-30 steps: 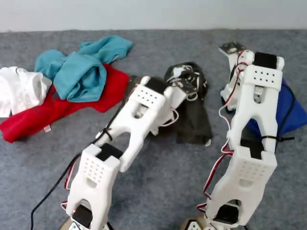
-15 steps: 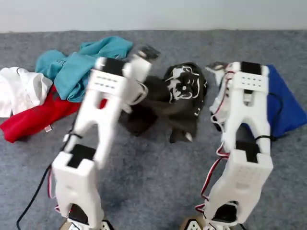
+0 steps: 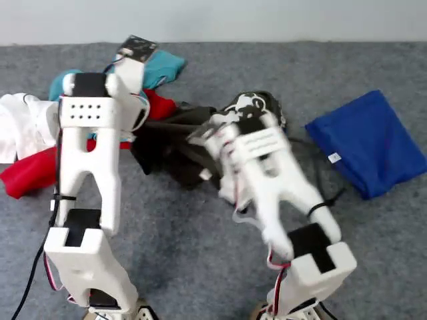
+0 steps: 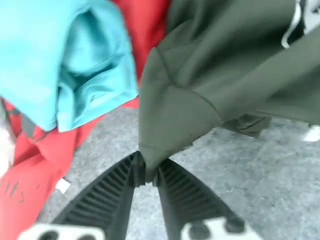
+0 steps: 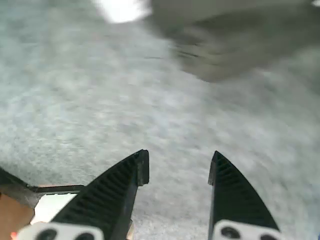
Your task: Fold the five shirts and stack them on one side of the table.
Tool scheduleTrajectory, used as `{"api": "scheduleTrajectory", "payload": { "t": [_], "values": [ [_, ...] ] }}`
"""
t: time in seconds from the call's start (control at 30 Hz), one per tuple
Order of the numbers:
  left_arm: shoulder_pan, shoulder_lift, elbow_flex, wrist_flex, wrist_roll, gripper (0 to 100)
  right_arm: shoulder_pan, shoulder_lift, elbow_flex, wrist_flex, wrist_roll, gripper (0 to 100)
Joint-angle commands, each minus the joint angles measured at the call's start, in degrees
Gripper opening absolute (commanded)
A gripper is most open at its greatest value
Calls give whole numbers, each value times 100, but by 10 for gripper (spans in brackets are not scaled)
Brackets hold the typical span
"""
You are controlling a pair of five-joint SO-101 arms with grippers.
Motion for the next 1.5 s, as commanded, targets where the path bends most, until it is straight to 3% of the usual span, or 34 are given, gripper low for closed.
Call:
{"api": "scheduleTrajectory", "payload": {
  "t": [0.0,0.27,0.63,0.9,1.0,1.17,1.27,1.47],
  "values": [
    [-132,-334,-110,97,44,16,-602,-338,325,-646,-35,194],
    [-88,-334,-101,105,44,16,-462,-330,1266,-2809,-70,194],
    [-88,-334,356,44,44,16,13,-259,1266,-3231,-35,194],
    [-88,-343,426,26,44,16,75,796,1231,-3600,-26,193],
    [-88,-343,426,26,44,16,101,1086,1143,-3591,-26,172],
    [-88,-343,426,35,44,16,101,1174,1002,-3582,-35,0],
    [-88,-343,426,53,44,16,110,1156,826,-3213,-26,20],
    [-88,-378,426,62,44,16,356,1156,-563,-1525,-44,9]
  ]
}}
